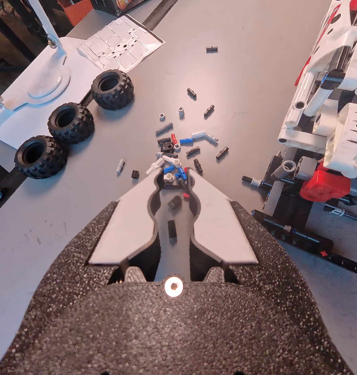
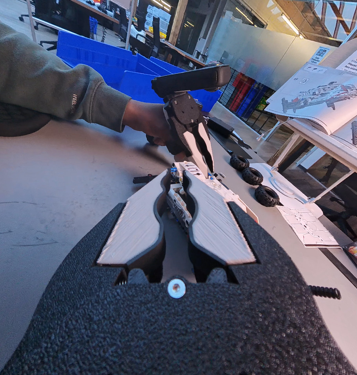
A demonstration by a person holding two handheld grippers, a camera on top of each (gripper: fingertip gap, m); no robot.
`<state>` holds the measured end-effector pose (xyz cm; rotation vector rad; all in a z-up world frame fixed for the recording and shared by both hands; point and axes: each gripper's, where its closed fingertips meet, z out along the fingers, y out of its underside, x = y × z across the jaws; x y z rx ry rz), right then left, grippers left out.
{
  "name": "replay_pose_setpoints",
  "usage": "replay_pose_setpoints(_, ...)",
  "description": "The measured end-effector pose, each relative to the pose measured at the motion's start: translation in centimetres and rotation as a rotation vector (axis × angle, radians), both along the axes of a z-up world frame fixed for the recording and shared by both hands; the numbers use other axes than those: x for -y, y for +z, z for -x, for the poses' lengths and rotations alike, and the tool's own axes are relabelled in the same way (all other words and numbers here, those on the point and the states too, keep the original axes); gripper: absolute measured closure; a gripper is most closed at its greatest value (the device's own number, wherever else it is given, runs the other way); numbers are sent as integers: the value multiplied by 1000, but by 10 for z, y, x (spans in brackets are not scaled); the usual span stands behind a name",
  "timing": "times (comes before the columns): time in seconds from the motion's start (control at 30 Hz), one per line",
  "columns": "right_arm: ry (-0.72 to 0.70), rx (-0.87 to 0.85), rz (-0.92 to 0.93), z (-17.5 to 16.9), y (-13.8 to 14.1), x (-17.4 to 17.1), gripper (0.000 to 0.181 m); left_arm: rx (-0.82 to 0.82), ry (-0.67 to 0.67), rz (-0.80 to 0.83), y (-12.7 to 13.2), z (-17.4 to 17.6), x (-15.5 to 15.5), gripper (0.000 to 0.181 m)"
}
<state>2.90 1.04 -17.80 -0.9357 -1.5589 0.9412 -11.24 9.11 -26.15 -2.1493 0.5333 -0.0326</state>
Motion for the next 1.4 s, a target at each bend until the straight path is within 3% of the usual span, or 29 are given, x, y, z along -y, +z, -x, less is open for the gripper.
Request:
replay_pose_setpoints(0.27,-19,6,2,-1,-1,-6,172,135,29,-89,22,4,-1,141)
replay_pose_setpoints(0.57,-43,-21,23,-1,5,-12,172,219,111,-369,71,21,0,141)
replay_pose_setpoints(0.77,-141,-179,136,-5,48,-34,170,227,206,-501,106,46,-5,144)
replay_pose_setpoints(0.97,-295,-297,162,-8,115,-94,166,266,376,-631,161,98,-35,137)
replay_pose_setpoints(1.13,-403,-289,188,3,140,-156,149,344,503,-636,195,148,-95,96)
replay_pose_setpoints(1.27,-440,-245,179,33,144,-211,141,278,579,-573,190,177,-146,74)
replay_pose_setpoints(1.37,-434,-183,175,69,140,-252,137,235,595,-530,178,182,-173,75)
replay_pose_setpoints(1.4,-434,-159,167,82,138,-265,137,197,605,-558,181,182,-176,85)
